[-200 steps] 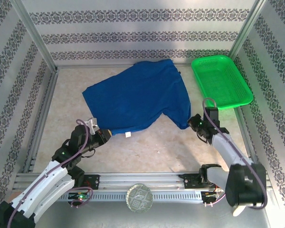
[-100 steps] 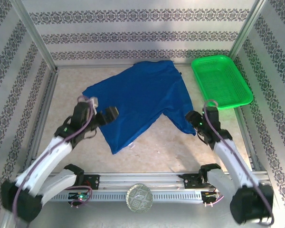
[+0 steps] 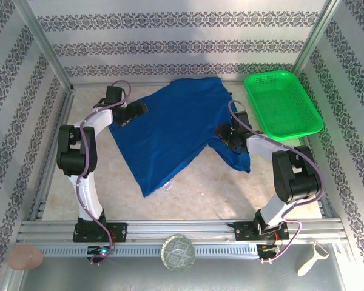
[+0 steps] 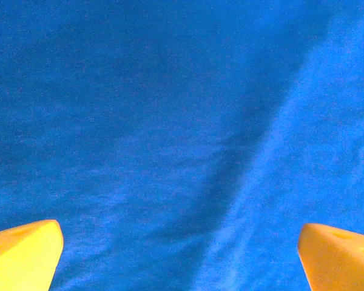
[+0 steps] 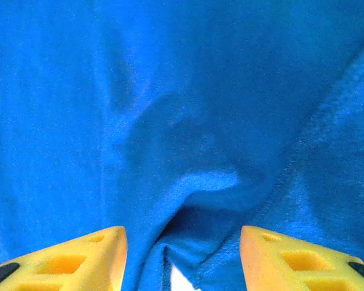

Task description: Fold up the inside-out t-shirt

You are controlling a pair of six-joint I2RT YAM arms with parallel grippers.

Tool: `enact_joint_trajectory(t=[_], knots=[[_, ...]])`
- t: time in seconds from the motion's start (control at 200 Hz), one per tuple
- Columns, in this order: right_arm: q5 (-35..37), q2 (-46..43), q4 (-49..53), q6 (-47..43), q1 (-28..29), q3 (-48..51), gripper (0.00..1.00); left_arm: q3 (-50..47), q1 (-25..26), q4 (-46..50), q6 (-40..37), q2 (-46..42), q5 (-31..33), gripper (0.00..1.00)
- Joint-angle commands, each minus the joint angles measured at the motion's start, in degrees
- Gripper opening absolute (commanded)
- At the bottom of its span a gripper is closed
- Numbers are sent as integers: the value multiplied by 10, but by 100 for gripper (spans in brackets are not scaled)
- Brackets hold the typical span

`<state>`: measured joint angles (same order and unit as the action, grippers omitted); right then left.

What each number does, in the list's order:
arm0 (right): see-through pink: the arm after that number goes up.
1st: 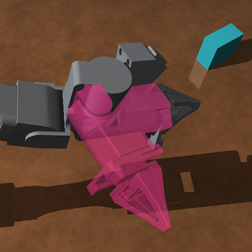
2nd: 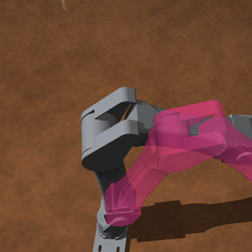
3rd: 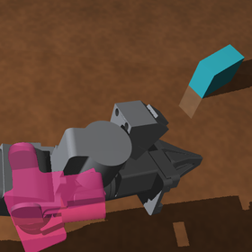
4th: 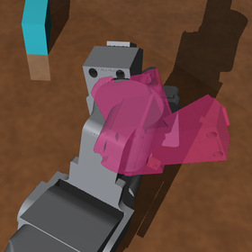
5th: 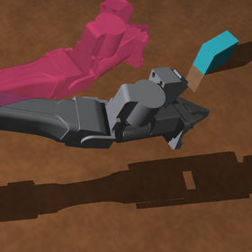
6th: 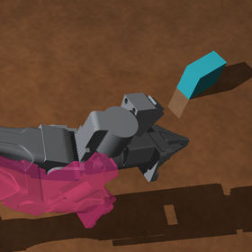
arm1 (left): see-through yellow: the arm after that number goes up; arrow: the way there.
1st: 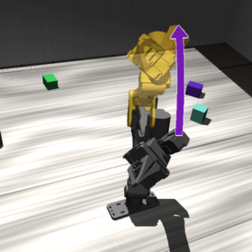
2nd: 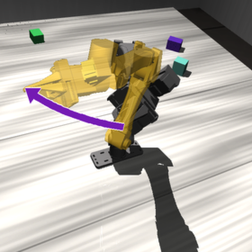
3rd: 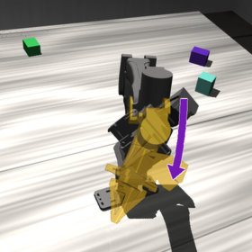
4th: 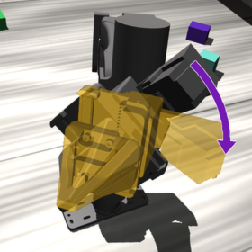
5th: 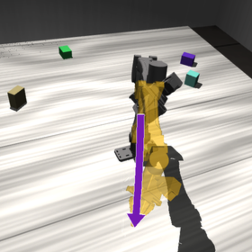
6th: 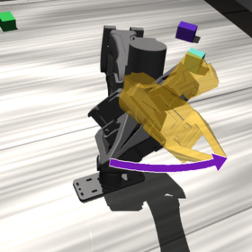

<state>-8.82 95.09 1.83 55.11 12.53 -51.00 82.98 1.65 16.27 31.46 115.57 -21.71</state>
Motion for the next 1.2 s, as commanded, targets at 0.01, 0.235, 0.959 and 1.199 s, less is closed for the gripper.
enact_joint_trajectory(t=[0.01,0.235,0.959,1.199], knots=[[31,18,-3,45,3,11,53,-17,-16,11,-10,9,-25,99],[39,51,33,76,-8,12,53,-155,-34,-41,3,-42,-31,99],[-18,255,197,-120,-37,-384,56,-621,88,-28,262,-688,15,100],[-40,97,182,-167,11,-314,56,-409,85,-66,180,-484,3,99]])
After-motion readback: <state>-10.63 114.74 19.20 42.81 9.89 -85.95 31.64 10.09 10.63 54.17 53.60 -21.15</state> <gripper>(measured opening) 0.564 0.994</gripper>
